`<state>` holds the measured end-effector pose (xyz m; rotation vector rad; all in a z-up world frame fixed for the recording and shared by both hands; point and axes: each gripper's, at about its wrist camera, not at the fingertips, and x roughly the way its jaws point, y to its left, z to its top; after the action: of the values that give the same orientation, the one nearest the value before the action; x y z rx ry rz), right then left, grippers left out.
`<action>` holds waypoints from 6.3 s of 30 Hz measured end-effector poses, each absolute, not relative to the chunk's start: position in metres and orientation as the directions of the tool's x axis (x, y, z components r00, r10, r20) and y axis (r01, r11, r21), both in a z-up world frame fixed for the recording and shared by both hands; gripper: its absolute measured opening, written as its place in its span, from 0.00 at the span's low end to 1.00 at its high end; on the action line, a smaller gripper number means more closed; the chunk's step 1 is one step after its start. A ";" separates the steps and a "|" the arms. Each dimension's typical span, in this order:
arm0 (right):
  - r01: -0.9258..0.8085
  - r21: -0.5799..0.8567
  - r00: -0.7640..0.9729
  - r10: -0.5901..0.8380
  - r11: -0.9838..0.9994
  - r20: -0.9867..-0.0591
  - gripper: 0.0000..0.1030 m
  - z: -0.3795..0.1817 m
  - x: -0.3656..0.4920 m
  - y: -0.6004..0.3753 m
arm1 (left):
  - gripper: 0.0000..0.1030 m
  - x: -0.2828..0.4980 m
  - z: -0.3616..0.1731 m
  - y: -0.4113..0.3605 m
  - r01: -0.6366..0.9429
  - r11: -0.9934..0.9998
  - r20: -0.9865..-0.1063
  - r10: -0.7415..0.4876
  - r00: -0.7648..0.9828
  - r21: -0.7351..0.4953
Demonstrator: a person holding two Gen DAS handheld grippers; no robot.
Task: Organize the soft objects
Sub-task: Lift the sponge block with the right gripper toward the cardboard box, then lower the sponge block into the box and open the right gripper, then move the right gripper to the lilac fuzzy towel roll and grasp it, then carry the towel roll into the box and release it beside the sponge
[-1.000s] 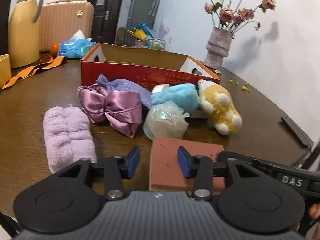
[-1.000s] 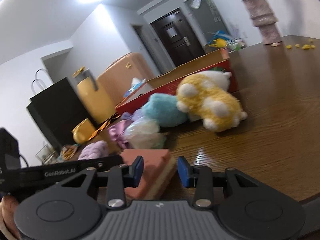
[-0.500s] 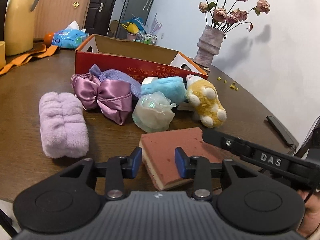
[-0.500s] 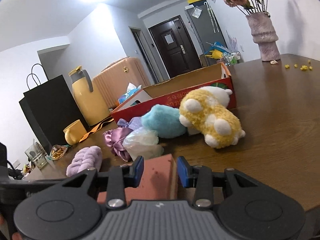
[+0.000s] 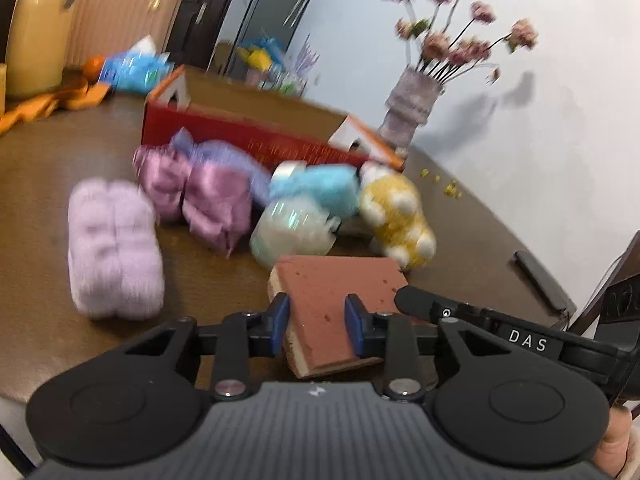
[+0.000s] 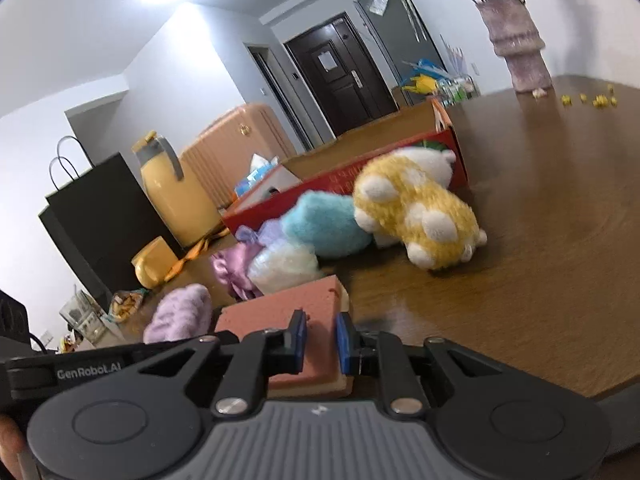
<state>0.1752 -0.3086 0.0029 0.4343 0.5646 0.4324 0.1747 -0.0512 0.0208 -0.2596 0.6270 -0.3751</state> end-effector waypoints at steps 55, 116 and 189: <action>-0.140 0.229 0.798 0.246 0.963 -0.550 0.85 0.177 0.466 -0.298 | 0.91 0.442 0.178 0.048 0.121 0.991 -0.612 -0.127 0.781 -0.051; -0.446 0.130 0.802 0.459 0.886 -0.382 0.56 0.026 0.176 -0.197 | 0.29 0.188 0.000 0.060 -0.149 0.940 -0.582 -0.060 0.811 -0.306; -0.166 0.333 0.663 0.355 0.928 -0.659 0.28 0.048 0.536 -0.165 | 0.25 0.526 0.057 0.013 0.058 0.987 -0.719 -0.148 0.679 -0.148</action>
<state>0.5360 -0.1650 0.0483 0.2544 0.7947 0.2979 0.5257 0.0125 0.0565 -0.1166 0.8164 -0.1158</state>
